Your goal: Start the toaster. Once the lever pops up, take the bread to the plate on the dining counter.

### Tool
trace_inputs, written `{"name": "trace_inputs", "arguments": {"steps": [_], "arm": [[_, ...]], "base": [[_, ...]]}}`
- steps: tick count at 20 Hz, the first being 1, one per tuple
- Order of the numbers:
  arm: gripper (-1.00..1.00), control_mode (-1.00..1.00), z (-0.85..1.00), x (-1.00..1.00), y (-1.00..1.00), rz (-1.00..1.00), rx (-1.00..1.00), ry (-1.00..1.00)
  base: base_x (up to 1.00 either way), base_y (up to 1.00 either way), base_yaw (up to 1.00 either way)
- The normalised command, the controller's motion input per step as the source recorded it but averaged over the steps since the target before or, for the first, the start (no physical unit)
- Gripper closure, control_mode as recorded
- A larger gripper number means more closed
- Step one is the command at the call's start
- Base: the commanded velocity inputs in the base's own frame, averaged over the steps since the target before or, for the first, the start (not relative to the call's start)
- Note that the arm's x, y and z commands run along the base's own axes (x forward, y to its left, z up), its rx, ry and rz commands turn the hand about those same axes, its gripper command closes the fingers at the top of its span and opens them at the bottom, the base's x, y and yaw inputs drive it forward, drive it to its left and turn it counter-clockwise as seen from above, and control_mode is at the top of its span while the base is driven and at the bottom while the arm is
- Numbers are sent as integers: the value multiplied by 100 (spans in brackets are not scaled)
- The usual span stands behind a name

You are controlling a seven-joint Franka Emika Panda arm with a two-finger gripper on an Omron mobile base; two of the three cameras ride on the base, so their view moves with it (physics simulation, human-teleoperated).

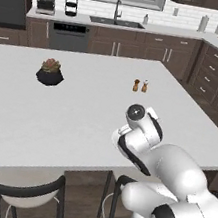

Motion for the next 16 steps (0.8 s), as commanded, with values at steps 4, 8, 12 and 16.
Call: {"name": "trace_inputs", "arguments": {"steps": [4, 8, 12, 16], "arm": [[100, -100, -16, 28, 0, 0, 0, 5], [100, -100, -19, 22, 0, 0, 0, 5], [100, -100, -22, 24, 0, 0, 0, 2], [100, -100, -25, 16, 0, 0, 0, 0]], "base": [[0, 0, 0], [0, 0, 0], [0, 0, 0], [0, 0, 0]]}}
